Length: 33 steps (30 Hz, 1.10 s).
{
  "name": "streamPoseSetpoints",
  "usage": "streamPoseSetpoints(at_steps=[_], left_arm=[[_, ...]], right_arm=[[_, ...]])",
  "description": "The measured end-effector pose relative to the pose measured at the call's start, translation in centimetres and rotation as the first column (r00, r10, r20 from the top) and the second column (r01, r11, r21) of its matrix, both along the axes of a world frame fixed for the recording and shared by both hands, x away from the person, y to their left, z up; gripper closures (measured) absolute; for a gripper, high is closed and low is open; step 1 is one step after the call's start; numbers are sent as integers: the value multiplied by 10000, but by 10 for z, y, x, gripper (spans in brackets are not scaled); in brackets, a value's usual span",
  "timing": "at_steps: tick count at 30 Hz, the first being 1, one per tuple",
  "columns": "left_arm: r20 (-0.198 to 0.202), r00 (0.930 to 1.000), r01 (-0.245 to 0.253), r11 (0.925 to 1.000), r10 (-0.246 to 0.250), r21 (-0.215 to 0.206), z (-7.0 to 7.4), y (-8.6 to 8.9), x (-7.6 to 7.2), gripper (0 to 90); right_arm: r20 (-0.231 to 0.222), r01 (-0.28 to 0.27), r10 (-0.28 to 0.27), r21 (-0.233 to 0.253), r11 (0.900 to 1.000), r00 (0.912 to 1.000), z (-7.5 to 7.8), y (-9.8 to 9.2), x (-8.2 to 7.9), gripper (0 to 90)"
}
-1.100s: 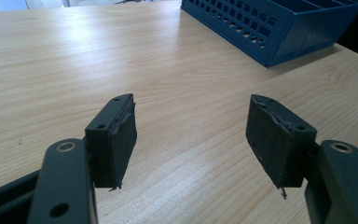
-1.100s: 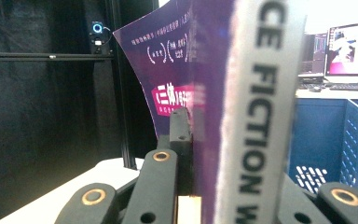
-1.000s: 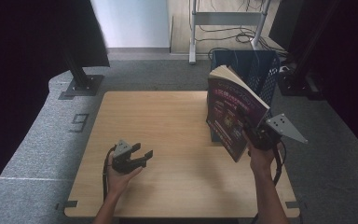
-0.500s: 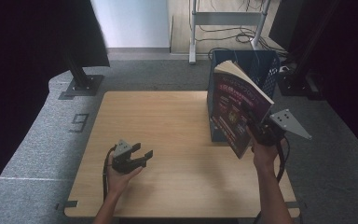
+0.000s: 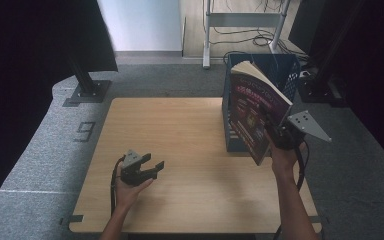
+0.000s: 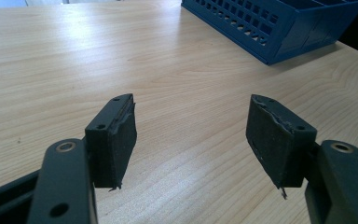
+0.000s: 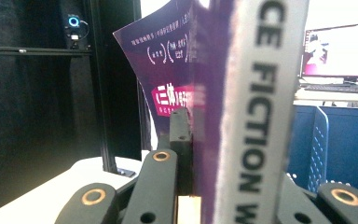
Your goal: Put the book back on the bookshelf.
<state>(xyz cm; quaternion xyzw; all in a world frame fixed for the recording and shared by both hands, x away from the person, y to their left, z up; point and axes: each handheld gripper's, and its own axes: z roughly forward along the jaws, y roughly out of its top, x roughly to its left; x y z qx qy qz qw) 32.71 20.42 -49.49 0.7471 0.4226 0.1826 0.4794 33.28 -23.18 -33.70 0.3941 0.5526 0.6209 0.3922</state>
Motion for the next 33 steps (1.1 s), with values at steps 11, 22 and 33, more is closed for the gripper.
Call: streamPoseSetpoints(at_steps=[11,22,33], left_arm=[[-6,10000,17,10000,-17,-3,0,-1,0,336],[-61,10000,4,10000,-4,-2,0,-1,0,336],[-123,9999,52,9999,-51,90,-2,-2,1,336]], right_arm=[[-80,279,-279,-19,9996,9996,-2,2,17,817],[-153,483,-482,38,9988,9987,-3,2,31,817],[-294,682,-676,205,9975,9973,-6,0,42,817]])
